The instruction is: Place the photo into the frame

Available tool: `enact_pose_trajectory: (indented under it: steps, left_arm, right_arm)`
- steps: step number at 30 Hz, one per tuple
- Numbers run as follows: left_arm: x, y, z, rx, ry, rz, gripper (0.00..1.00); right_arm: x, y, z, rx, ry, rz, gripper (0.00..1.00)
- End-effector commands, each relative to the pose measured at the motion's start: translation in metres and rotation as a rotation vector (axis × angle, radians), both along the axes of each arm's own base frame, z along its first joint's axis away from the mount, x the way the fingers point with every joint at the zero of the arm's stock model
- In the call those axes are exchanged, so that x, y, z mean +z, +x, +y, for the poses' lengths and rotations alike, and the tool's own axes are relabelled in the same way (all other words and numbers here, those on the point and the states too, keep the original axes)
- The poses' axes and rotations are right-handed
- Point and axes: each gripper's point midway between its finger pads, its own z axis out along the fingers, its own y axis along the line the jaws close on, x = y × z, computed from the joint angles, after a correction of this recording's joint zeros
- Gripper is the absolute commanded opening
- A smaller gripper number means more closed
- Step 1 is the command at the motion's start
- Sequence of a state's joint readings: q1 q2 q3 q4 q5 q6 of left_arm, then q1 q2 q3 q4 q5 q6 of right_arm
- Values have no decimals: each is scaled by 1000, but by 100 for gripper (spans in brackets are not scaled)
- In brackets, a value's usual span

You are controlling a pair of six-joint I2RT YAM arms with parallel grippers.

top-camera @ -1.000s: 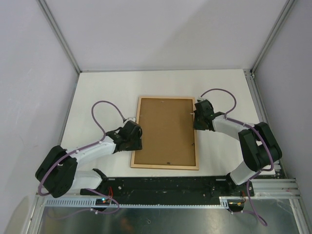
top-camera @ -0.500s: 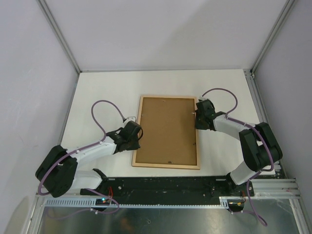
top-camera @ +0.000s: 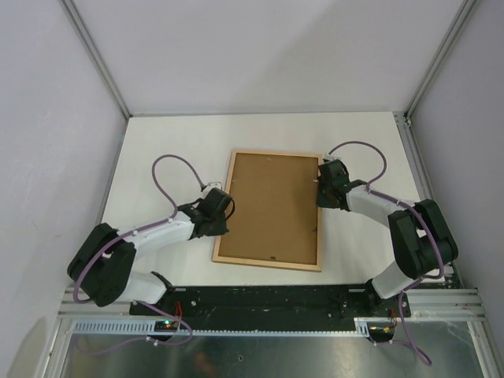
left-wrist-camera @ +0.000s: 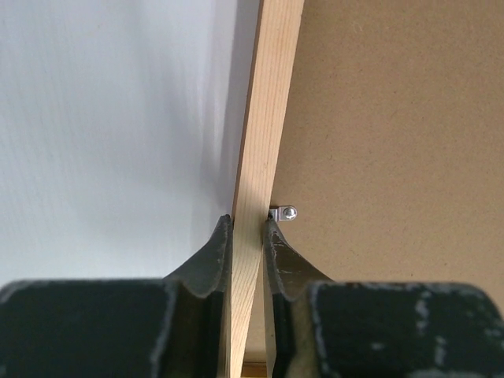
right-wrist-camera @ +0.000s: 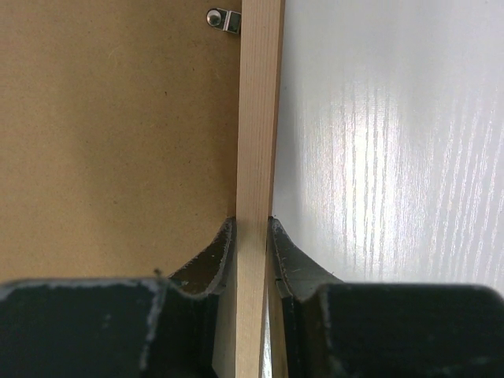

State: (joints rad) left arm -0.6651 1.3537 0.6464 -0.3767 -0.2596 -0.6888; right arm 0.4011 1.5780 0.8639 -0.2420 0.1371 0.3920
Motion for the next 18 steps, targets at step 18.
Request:
enact_pose_trajectory:
  steps: [18]
  left_arm:
    - [-4,149,49,172,125,-54,5]
  right_arm:
    - [21,-77,56,44,227,-6,43]
